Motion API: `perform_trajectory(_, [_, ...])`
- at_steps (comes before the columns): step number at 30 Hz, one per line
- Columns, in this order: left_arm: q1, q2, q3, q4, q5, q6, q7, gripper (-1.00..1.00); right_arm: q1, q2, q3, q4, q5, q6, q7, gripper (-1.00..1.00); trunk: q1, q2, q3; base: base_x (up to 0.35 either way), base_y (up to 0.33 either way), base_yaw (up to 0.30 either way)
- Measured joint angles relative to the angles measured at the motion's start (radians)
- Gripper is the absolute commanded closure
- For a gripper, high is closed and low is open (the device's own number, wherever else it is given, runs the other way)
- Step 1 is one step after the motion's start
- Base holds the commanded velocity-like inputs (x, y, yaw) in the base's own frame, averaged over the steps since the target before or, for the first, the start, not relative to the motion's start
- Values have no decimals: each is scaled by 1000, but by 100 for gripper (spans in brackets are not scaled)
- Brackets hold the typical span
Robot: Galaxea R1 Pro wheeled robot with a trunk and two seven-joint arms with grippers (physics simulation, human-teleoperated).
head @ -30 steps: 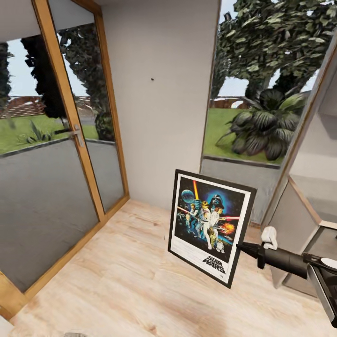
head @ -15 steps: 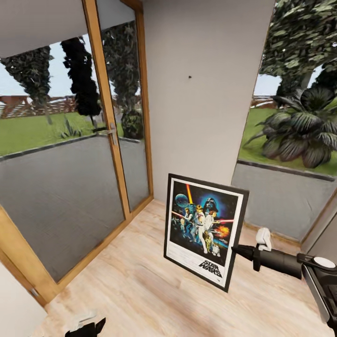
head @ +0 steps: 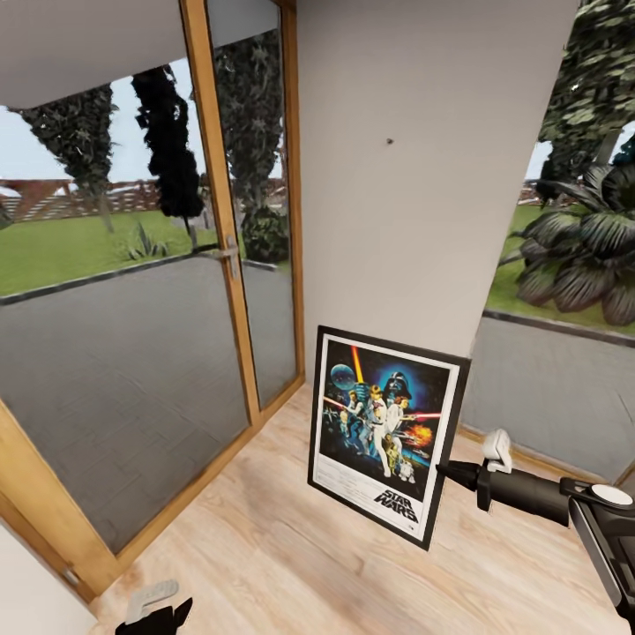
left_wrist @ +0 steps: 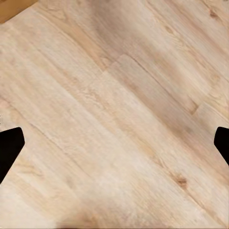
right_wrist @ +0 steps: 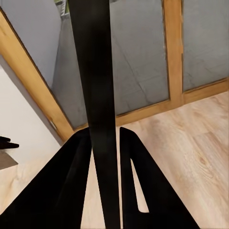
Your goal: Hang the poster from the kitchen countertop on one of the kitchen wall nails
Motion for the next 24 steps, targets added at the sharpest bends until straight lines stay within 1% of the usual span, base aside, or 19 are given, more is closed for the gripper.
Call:
perform_trajectory(5, [0,0,-1,0,-1,0,-4,-100,0,0,0,0,0,0,0,100,0,0,1,319,180,-85])
perform_trajectory(15, [0,1,-2,2,-2,-1,-6,-100,0,0,1,0,-1,0,0,100,0,0,10,305,207,-248])
perform_trajectory(19, [0,0,-3,3,-4,-2,-6,-100,0,0,1,0,0,0,0,100,0,0,13,138,110,-264])
perform_trajectory(24, [0,0,-3,3,-5,-3,-6,-100,0,0,1,0,0,0,0,100,0,0,18,54,51,-265])
